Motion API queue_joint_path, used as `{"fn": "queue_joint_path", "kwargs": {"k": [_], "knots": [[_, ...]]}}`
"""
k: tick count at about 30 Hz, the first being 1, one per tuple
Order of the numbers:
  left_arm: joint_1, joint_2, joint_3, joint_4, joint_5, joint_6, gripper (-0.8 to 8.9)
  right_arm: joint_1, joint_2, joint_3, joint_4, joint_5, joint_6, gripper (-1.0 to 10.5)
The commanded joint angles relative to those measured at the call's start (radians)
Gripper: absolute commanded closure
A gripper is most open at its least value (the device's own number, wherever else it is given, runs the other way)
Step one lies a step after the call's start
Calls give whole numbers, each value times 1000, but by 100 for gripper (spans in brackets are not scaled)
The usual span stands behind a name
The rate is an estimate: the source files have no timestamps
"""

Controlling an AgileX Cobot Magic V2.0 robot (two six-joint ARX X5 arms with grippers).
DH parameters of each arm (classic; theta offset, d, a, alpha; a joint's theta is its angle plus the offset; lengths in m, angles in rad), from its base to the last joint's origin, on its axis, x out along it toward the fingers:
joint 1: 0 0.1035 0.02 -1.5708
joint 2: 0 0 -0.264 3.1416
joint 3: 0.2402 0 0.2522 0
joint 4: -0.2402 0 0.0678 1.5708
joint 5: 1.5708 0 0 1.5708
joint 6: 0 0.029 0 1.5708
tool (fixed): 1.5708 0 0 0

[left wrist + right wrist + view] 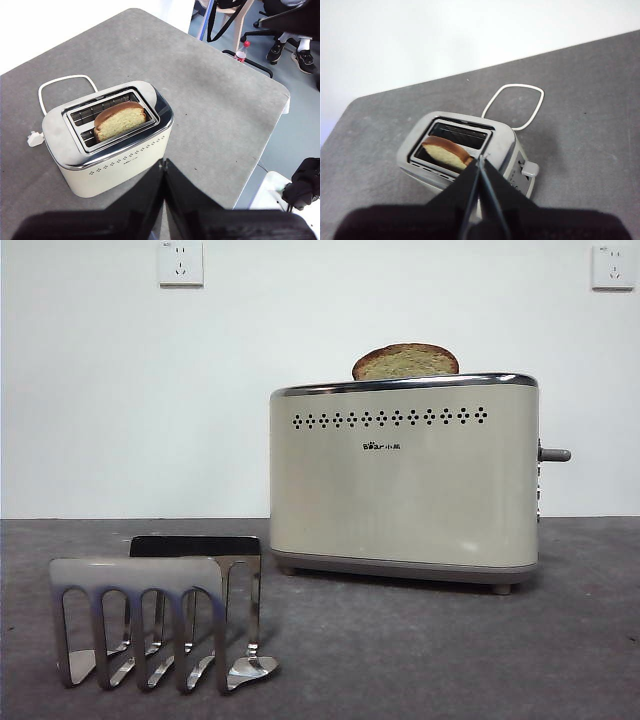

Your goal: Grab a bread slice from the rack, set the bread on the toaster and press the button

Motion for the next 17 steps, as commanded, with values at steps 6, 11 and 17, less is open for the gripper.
{"fn": "queue_joint_path", "kwargs": {"k": [6, 11, 17], "knots": [[-1, 2, -6, 3, 0, -6, 816, 1, 13, 55, -17, 4, -10, 947], [4, 3, -6, 3, -9, -5, 816, 1, 42, 56, -43, 18, -11, 947], [10, 2, -6, 3, -7, -5, 816, 1, 109, 56, -60, 32, -11, 947]]}}
